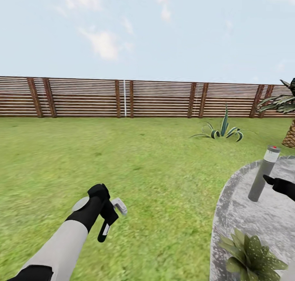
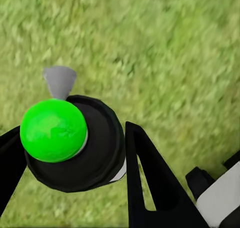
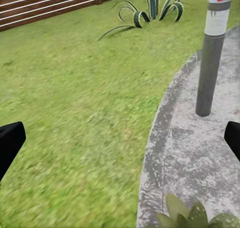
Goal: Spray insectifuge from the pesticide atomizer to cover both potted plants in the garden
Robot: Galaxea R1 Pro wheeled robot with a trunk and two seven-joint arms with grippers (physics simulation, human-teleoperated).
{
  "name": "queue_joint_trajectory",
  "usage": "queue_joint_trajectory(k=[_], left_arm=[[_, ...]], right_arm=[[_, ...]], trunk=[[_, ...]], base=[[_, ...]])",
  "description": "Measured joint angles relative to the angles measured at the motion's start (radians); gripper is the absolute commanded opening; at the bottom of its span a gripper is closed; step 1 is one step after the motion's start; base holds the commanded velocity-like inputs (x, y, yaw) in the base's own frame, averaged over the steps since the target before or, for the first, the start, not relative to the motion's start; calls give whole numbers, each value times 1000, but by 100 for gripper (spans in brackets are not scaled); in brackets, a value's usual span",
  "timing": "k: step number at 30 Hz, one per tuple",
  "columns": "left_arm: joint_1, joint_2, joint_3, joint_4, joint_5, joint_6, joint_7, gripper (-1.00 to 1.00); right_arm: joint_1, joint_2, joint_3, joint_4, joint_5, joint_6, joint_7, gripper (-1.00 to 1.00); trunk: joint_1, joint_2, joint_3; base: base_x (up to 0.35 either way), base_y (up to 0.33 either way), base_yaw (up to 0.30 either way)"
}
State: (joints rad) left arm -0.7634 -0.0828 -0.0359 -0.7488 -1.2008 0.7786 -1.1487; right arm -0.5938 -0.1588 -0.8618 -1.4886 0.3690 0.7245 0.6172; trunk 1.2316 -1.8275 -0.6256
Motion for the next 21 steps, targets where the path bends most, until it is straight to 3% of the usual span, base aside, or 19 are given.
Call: queue_joint_trajectory(k=[6, 11, 21], left_arm=[[0, 1, -6, 0, -5, 0, -24, -100], [0, 1, -8, 1, -25, 0, -26, -100], [0, 0, -9, 2, -27, 0, -27, -100]], right_arm=[[0, -2, -71, 0, 2, -1, 0, 100], [1, -2, -78, 0, -1, 0, 0, 100], [0, -2, -79, 0, -1, 1, 0, 100]], trunk=[[1, 0, -6], [0, 0, -12], [1, 0, -17]], base=[[267, 241, -140], [156, 172, -221], [10, 10, -281]])
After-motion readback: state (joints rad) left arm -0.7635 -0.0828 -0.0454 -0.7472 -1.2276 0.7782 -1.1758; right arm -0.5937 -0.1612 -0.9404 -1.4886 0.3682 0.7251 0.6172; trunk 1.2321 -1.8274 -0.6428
